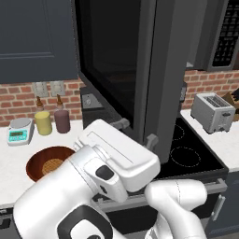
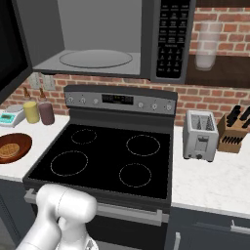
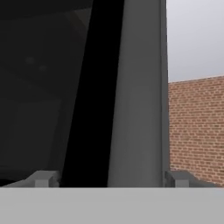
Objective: Open the microwave, place the bowl with waffle inside the microwave, then close the microwave door and turn it on.
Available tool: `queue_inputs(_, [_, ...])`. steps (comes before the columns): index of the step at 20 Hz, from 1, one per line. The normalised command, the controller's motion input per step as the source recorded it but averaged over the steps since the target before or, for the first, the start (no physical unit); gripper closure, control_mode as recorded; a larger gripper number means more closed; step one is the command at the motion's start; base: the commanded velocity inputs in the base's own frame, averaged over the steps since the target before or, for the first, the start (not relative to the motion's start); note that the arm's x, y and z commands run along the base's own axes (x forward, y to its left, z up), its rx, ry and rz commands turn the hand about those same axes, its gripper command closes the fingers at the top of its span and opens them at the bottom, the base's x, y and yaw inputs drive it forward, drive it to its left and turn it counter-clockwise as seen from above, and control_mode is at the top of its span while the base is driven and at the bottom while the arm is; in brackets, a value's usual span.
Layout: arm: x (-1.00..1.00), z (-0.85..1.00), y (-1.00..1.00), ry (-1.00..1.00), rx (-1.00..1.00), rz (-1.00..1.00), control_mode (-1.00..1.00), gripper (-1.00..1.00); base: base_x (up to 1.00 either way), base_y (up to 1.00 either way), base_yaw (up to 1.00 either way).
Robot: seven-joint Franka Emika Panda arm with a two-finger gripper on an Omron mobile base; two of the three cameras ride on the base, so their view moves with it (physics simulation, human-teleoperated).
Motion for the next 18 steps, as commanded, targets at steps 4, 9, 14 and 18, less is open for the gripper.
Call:
queue_inputs(4, [0.00,-0.01,0.14,0.00,0.00,0.05,-1.00,-1.00,0.00,0.00,0.00])
queue_inputs(9, [0.00,0.14,0.29,0.00,0.00,0.05,-1.00,-1.00,0.00,0.00,0.00])
queue_inputs(14, [0.00,0.22,0.39,0.01,0.00,0.03,-1.00,-1.00,0.00,0.00,0.00])
queue_inputs(18, [-0.23,0.28,0.29,0.00,0.00,0.02,-1.00,-1.00,0.00,0.00,0.00])
